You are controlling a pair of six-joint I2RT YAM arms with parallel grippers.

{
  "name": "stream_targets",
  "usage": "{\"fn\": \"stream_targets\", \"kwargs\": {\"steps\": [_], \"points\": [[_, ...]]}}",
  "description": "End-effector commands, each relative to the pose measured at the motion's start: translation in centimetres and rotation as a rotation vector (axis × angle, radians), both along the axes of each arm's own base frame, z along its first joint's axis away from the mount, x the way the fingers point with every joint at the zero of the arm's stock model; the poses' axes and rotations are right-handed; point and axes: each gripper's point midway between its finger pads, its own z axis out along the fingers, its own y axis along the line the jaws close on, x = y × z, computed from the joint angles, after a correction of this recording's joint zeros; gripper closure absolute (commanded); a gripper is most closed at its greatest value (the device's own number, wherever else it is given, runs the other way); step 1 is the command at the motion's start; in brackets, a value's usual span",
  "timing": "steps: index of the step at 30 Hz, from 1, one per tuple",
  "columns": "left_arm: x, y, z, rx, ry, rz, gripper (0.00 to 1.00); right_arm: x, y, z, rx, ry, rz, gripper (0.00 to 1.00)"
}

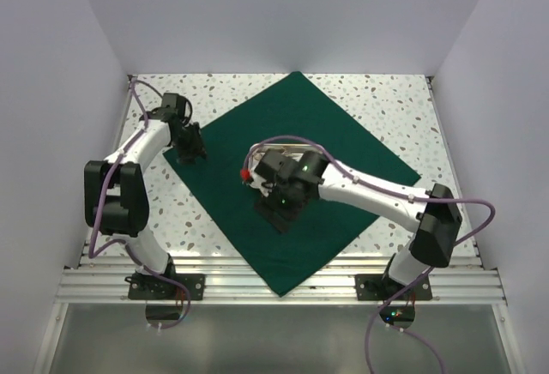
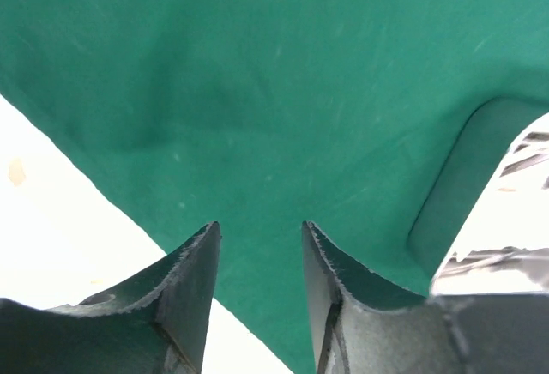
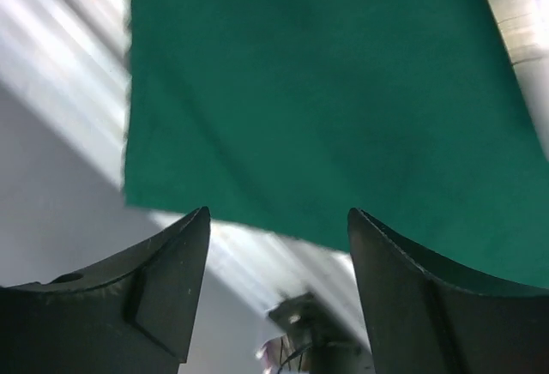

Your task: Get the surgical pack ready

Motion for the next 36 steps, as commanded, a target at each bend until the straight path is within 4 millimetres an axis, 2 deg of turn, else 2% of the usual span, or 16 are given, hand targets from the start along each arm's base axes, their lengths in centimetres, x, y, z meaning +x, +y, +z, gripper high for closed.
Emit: {"fn": "stream_targets", "kwargs": {"steps": [1, 2, 4, 7, 11, 13, 16, 17, 20, 23, 25, 28, 29, 36], "points": [[-0.3, -1.1, 0.2, -0.075, -0.037, 0.009, 0.54, -5.4, -0.4, -0.6, 0.003, 0.071, 0.036, 0.32], [-0.6, -1.2, 0.0, -0.085, -0.032, 0.011, 0.54, -7.1, -0.3, -1.5, -0.005, 0.088, 0.063, 0.33], [-1.5, -1.5, -0.9, -0.105, -0.007, 0.019, 0.54, -8.7, 0.8, -2.5, -0.010, 0.113, 0.078, 0.36], [-2.4, -1.4, -1.4, -0.121, 0.022, 0.040, 0.55, -12.8, 2.6, -4.1, -0.051, 0.110, 0.178, 0.38], [-2.6, 0.7, -1.3, -0.093, 0.030, 0.121, 0.58, -14.6, 4.7, -6.1, -0.057, 0.061, 0.164, 0.38], [-2.8, 1.3, -0.6, -0.085, 0.020, 0.139, 0.58, -14.3, 5.2, -7.2, -0.076, 0.013, 0.123, 0.37], [-3.2, 4.0, -0.2, -0.051, 0.010, 0.228, 0.58, -15.1, 6.3, -8.9, -0.097, -0.013, 0.110, 0.35], [-3.5, 5.5, -0.2, -0.023, 0.015, 0.275, 0.58, -15.2, 6.6, -9.1, -0.103, -0.029, 0.113, 0.34], [-4.7, 7.4, -0.1, -0.025, 0.024, 0.355, 0.59, -15.8, 7.4, -10.1, -0.121, -0.067, 0.105, 0.31], [-5.5, 8.5, 0.3, -0.005, 0.036, 0.393, 0.59, -16.7, 7.6, -10.9, -0.131, -0.073, 0.083, 0.30], [-5.6, 8.5, 0.6, -0.007, 0.026, 0.402, 0.59, -17.3, 7.8, -11.2, -0.131, -0.085, 0.077, 0.30], [-5.7, 8.2, 0.6, -0.026, 0.024, 0.399, 0.59, -16.8, 7.5, -11.6, -0.162, -0.135, 0.025, 0.33], [-5.7, 8.1, 0.6, -0.029, 0.027, 0.396, 0.59, -16.6, 6.7, -11.7, -0.199, -0.149, -0.001, 0.34], [-5.9, 7.4, -0.1, -0.058, 0.051, 0.364, 0.60, -15.2, 4.7, -11.5, -0.257, -0.227, -0.087, 0.40]]}}
